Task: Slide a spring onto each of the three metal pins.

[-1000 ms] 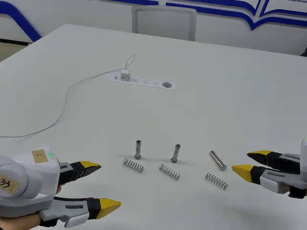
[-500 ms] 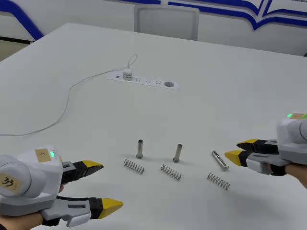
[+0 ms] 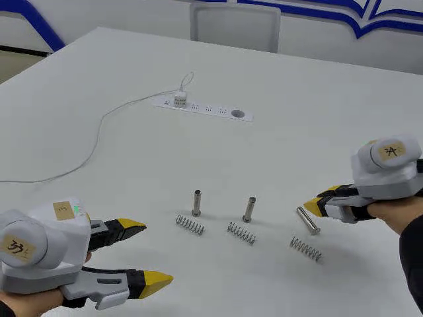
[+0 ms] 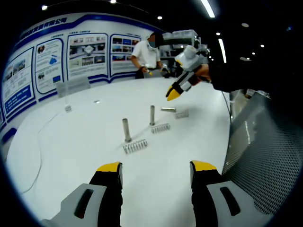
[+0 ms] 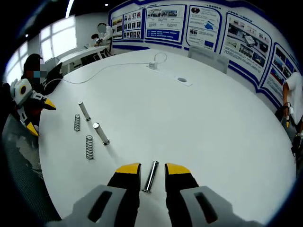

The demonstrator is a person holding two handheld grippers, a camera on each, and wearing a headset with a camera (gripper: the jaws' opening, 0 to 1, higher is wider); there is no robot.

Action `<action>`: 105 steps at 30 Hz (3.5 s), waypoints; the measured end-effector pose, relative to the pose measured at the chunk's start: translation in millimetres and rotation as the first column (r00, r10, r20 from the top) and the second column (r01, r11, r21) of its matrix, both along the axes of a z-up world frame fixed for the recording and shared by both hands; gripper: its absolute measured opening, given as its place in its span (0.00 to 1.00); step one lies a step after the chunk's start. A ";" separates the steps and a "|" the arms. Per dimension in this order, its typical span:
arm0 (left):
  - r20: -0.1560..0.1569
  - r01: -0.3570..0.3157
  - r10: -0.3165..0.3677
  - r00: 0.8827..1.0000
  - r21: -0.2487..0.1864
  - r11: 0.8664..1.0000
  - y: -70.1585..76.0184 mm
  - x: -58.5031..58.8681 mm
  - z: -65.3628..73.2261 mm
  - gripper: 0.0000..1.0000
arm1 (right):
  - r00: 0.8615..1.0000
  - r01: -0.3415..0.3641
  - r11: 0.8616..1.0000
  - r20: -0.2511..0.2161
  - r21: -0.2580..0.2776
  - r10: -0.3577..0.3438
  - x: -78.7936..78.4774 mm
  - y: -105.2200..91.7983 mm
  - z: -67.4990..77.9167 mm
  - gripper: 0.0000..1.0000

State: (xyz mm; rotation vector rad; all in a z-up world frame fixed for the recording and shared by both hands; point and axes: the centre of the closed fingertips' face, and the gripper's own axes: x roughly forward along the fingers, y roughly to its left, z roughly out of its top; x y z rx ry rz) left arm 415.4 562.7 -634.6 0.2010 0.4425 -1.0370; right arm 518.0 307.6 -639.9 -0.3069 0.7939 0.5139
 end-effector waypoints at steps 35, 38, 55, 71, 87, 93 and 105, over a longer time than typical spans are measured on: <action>-0.004 0.006 -0.006 1.000 -0.005 1.000 -2.7 -2.1 -0.1 0.57 | 0.960 0.092 0.992 -0.257 -0.089 -0.113 12.2 3.0 -48.3 0.12; -0.004 0.008 -0.008 1.000 -0.003 1.000 -3.0 -2.6 -0.1 0.57 | 0.956 0.096 0.990 -0.268 -0.102 -0.120 12.0 4.6 -48.8 0.10; -0.011 0.012 -0.012 1.000 0.000 1.000 -3.4 -3.4 -1.3 0.56 | 0.931 0.046 0.981 -0.348 -0.190 -0.111 9.6 5.5 -49.7 0.10; 0.006 0.023 -0.023 1.000 0.018 1.000 -3.6 -4.3 0.3 0.54 | 0.961 0.126 0.988 -0.237 -0.088 -0.143 7.5 2.1 -42.4 0.08; 0.013 0.029 -0.030 0.999 0.020 0.999 -3.9 -4.1 1.2 0.53 | 0.975 0.139 0.989 -0.169 -0.045 -0.144 -3.0 3.2 -16.8 0.09; 0.015 0.033 -0.033 0.999 0.024 0.999 -3.7 -3.6 1.0 0.53 | 0.977 0.159 0.987 -0.142 -0.017 -0.160 -5.2 -1.2 -10.6 0.09; 0.015 0.038 -0.038 0.999 0.036 0.999 -3.7 -4.5 0.6 0.53 | 0.982 0.168 0.985 -0.101 0.044 -0.163 -18.5 -2.1 0.1 0.09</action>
